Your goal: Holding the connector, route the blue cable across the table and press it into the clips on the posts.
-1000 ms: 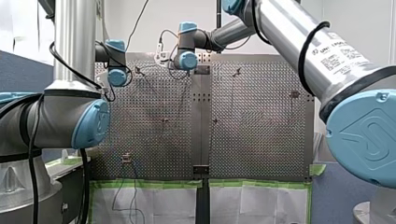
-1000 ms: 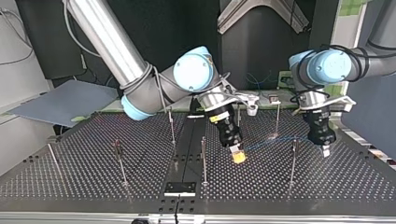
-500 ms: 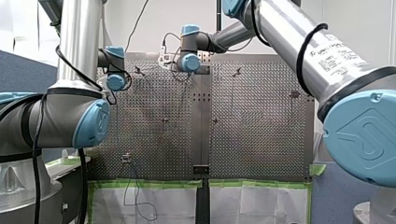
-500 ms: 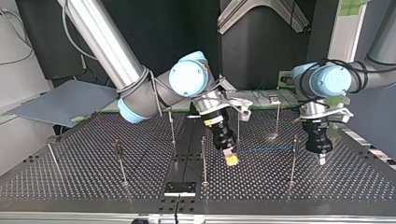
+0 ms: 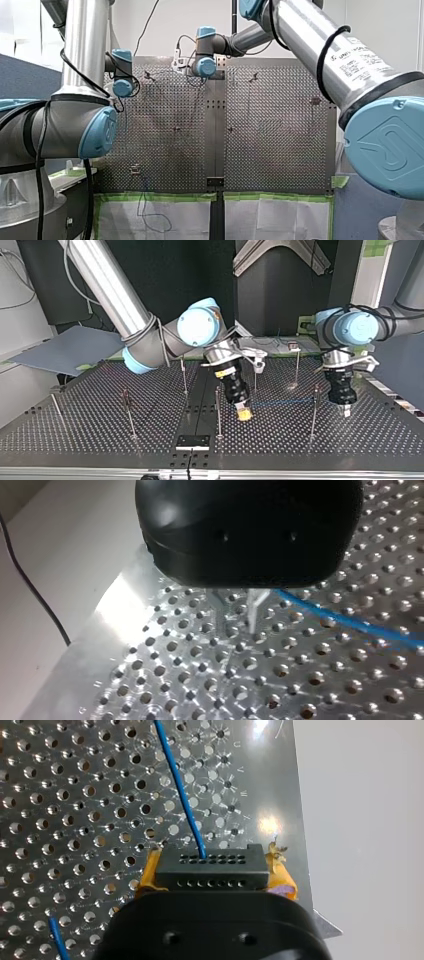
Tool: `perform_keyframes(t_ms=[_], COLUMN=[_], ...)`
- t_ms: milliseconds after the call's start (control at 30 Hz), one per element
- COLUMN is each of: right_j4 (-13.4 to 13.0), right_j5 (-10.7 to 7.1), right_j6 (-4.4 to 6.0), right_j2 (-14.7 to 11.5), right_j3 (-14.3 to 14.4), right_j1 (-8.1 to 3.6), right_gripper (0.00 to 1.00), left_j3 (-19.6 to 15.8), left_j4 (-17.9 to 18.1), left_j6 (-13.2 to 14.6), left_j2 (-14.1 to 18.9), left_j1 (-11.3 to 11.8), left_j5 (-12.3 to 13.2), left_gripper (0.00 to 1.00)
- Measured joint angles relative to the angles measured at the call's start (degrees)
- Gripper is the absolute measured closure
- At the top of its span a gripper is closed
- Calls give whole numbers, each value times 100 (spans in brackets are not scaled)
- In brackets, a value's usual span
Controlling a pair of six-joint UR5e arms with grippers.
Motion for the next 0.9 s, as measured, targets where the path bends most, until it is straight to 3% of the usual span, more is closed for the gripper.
perform_keyframes(t_ms=[67,467,900], right_j4=[19,145,295], right_j5=[1,32,92], right_j6=[3,5,75], right_j2=[4,122,287], right_j3=[0,0,4], right_j1=[19,73,56], right_gripper=[100,100,100], left_j3=[-1,-89,-574], left_j4=[-82,-679,-1335], left_j6=[60,169,162], left_j2=[2,268,860], left_j1=[-21,-192,-449], left_j5=[-72,-621,-659], left_gripper=[0,0,0])
